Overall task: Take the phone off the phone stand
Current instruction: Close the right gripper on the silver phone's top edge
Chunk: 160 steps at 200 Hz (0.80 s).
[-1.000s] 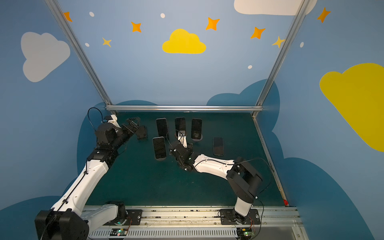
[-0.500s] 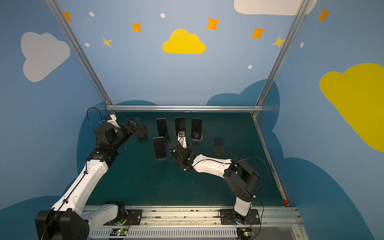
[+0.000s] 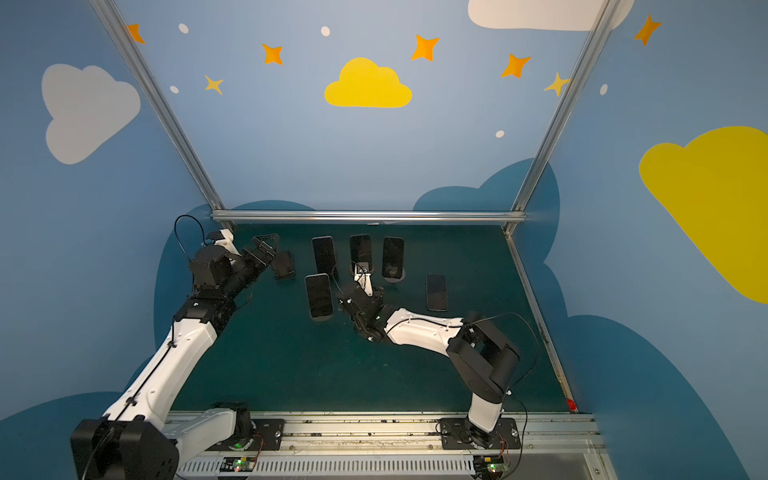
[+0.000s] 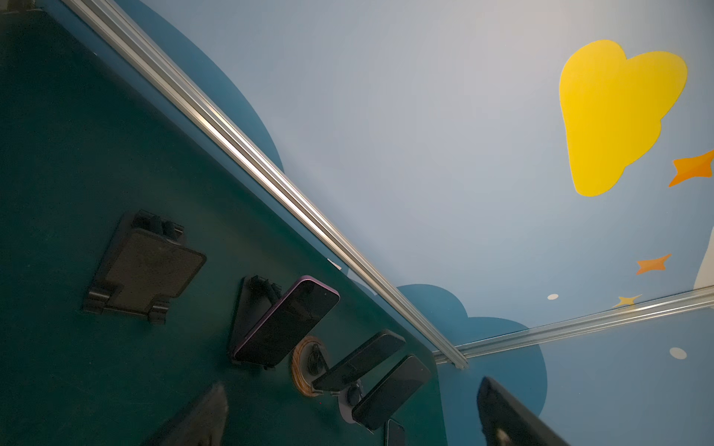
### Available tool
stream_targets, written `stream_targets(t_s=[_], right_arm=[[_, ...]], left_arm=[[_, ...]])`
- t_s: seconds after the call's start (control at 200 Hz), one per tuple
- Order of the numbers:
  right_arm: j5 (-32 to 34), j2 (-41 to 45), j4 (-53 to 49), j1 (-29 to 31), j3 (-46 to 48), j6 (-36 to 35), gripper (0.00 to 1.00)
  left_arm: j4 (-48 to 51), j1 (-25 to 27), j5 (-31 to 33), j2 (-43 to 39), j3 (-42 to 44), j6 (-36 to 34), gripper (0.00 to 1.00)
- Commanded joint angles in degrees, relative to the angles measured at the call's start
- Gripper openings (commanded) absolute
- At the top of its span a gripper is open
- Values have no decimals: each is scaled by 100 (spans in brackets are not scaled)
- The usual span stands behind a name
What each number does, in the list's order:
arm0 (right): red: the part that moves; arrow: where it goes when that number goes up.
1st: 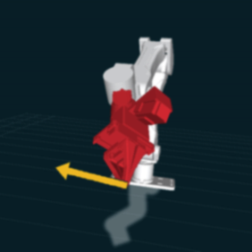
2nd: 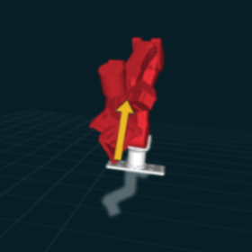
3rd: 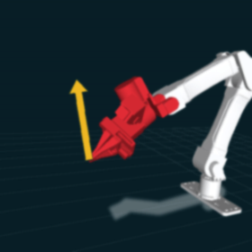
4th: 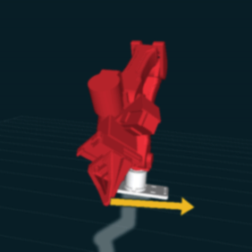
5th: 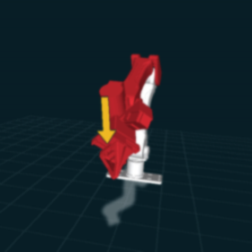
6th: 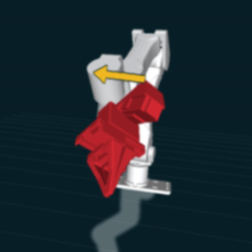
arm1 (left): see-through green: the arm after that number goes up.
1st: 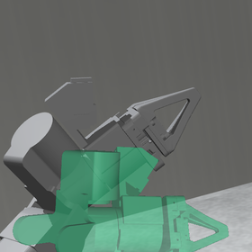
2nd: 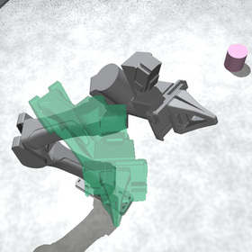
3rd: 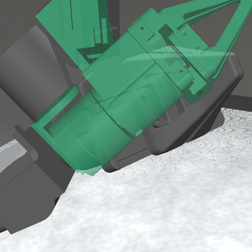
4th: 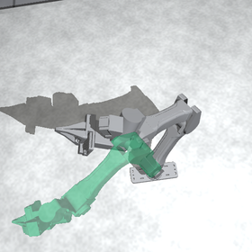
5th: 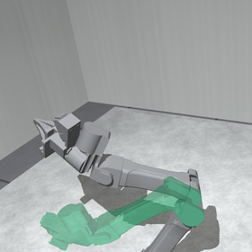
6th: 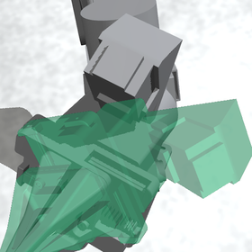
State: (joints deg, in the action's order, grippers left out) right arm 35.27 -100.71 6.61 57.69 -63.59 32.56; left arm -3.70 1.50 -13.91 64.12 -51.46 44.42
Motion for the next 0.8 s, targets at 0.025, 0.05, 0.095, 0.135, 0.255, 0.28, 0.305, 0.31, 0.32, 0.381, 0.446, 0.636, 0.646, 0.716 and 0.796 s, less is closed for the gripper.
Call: stream_targets(t_s=[0.025, 0.05, 0.095, 0.135, 0.255, 0.28, 0.305, 0.31, 0.32, 0.381, 0.446, 0.636, 0.646, 0.716, 0.796], right_arm=[[-7, -85, 24, -47, 101, -43, 86], [-2, -96, 21, -56, 101, -47, 86], [11, -98, 1, -72, 110, -39, 86], [0, -103, 25, -81, 128, -30, 86], [45, -98, 24, -83, 130, -73, 85], [71, -91, 29, -83, 136, -81, 85], [81, -90, 39, -83, 145, -90, 85], [81, -90, 39, -83, 145, -90, 85], [81, -87, 57, -84, 153, -96, 84], [50, -80, 76, -83, 150, -141, 82], [60, -64, 117, -57, 145, -254, 81], [30, 5, 175, -21, 153, -380, 77], [28, 9, 181, -21, 154, -381, 77], [-50, 24, 255, -21, 181, -462, 74], [-119, 66, 325, -22, 215, -557, 72]], left_arm=[[-130, -23, -49, -13, 41, -13, 100], [-130, -26, -44, -13, 48, -18, 100], [-139, -28, -73, 0, 39, -10, 100], [-139, -27, -90, 2, 38, -1, 100], [-139, -34, -72, 4, 39, 2, 100], [-148, -38, -91, 6, 34, 3, 100], [-148, -42, -100, 19, 35, 3, 100], [-148, -43, -101, 25, 33, 4, 100], [-148, -40, -103, 16, 38, 2, 100], [-148, -38, -90, 14, 44, -8, 100], [-148, -44, -81, 17, 37, -11, 100], [-148, -61, -101, 21, 33, -6, 100], [-148, -66, -102, 22, 31, -11, 100], [-148, -70, -112, 5, 38, -8, 100], [-157, -62, -92, -1, 45, -9, 100]])
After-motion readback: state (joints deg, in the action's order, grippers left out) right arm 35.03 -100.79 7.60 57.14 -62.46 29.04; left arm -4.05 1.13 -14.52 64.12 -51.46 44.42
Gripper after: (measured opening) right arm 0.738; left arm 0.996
